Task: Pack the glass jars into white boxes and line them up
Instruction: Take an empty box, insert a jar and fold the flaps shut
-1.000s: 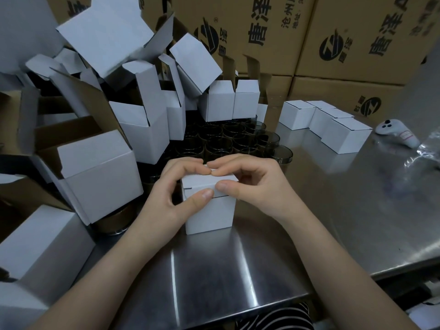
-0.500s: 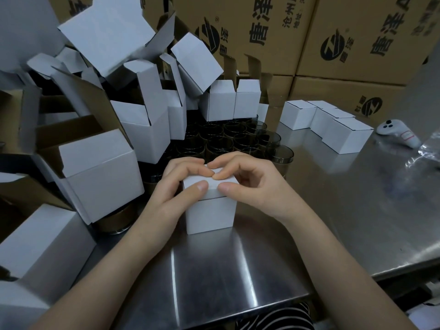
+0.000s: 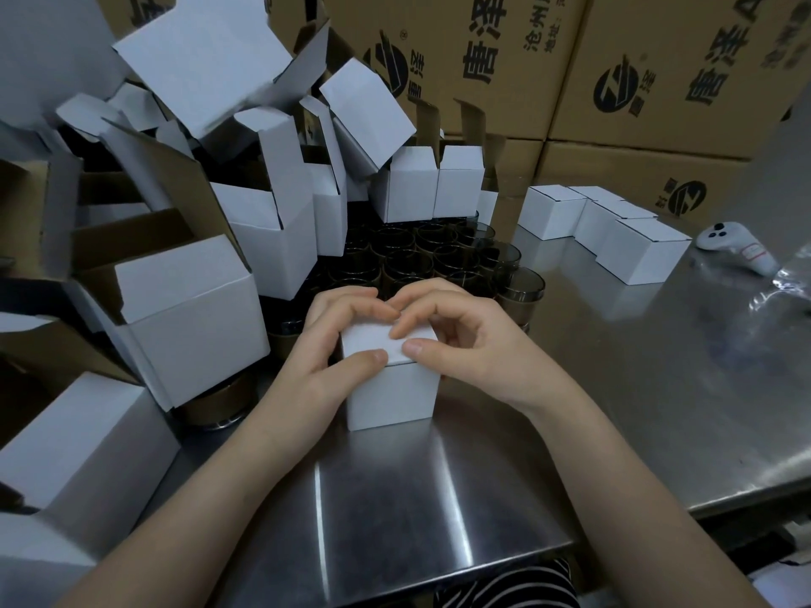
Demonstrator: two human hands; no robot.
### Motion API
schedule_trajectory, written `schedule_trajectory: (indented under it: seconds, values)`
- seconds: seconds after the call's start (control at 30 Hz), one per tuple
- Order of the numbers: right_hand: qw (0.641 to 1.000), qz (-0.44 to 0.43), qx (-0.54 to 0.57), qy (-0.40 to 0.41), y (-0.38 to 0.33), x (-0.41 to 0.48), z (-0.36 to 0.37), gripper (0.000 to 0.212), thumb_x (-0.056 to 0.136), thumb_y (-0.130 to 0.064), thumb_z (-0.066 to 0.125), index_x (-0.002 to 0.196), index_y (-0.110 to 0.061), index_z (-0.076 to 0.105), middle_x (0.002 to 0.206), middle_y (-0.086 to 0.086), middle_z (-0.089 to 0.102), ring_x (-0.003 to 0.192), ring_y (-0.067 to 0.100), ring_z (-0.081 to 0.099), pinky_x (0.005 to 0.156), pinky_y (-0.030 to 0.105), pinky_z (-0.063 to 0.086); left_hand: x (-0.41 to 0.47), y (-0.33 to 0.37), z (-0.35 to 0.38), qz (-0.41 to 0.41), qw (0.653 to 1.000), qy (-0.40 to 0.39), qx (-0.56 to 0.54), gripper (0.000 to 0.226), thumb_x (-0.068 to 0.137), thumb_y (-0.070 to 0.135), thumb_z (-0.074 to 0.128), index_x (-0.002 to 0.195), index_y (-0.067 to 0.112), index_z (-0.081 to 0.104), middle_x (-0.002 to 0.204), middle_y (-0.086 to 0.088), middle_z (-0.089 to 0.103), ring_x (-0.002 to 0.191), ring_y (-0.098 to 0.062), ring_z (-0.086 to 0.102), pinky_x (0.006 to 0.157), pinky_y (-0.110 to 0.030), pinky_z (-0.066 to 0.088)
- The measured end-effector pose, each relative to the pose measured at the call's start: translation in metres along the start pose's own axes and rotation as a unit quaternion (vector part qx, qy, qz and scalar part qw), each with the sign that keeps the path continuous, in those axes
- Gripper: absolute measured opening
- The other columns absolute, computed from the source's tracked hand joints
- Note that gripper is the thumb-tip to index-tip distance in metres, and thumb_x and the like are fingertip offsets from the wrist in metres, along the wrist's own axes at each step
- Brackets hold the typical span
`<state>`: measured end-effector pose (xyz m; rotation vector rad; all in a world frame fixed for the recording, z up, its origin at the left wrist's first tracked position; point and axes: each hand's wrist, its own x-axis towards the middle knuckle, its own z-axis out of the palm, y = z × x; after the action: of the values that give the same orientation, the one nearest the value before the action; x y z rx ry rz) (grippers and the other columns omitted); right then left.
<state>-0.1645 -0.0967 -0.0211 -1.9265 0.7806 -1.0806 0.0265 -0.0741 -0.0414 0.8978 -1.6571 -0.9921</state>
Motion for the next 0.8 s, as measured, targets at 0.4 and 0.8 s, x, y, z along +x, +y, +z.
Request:
schedule_trajectory:
  seconds: [0.4, 0.8]
  values:
    - [0.991, -0.041, -0.116, 0.049, -0.003, -0.006, 0.009, 0.008, 0.084, -0.01, 0.064, 0.089, -0.013, 0.069, 0.112, -0.002, 0.062, 0.095, 0.033, 0.059, 0.08, 0.043, 0.049, -0.001, 0.004, 0.002, 0.008, 1.0, 0.008, 0.025, 0.037, 0.077, 0.021, 0.058, 0.113, 0.019, 0.063, 0.131, 0.003, 0.045, 0.126, 0.005, 0.04, 0.096, -0.002, 0.029]
    - [0.878, 0.015, -0.457, 0.141, -0.034, -0.046, 0.038, 0.048, 0.067, -0.063, 0.059, 0.094, -0.025, 0.051, 0.11, -0.016, 0.061, 0.094, 0.017, 0.051, 0.082, 0.038, 0.041, -0.003, 0.002, 0.002, -0.023, 0.995, -0.011, -0.1, 0.035, 0.08, 0.044, 0.055, 0.107, 0.024, 0.065, 0.11, -0.005, 0.065, 0.105, -0.026, 0.061, 0.092, -0.046, 0.047]
